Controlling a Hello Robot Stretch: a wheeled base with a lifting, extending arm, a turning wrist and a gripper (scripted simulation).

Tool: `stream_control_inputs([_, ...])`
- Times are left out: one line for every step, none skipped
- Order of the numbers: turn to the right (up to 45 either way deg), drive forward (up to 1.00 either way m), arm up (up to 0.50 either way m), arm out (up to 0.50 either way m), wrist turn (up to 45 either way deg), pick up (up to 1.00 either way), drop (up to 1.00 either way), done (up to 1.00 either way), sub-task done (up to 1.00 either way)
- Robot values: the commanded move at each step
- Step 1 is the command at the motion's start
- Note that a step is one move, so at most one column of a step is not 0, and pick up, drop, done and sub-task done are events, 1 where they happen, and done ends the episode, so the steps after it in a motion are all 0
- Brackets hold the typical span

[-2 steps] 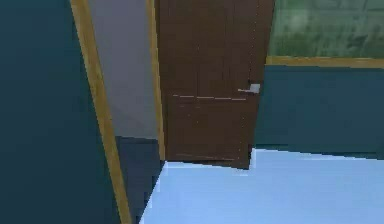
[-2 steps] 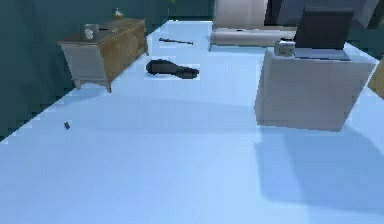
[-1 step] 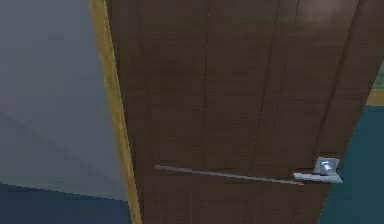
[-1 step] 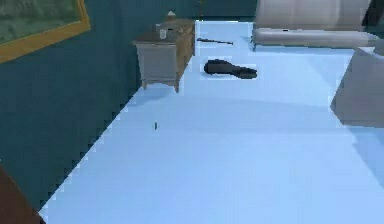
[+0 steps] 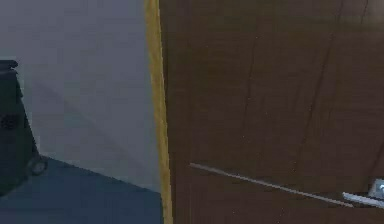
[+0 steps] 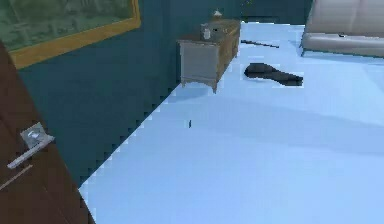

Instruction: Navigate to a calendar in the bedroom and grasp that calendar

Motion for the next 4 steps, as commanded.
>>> stream_control_inputs([0.0, 0.35, 0.0, 0.0, 0.0, 0.0, 0.0, 0.0, 0.0])
stream_control_inputs([-45.0, 0.0, 0.0, 0.0, 0.0, 0.0, 0.0, 0.0, 0.0])
stream_control_inputs([-36.0, 0.0, 0.0, 0.0, 0.0, 0.0, 0.0, 0.0, 0.0])
stream_control_inputs([0.0, 1.0, 0.0, 0.0, 0.0, 0.0, 0.0, 0.0, 0.0])
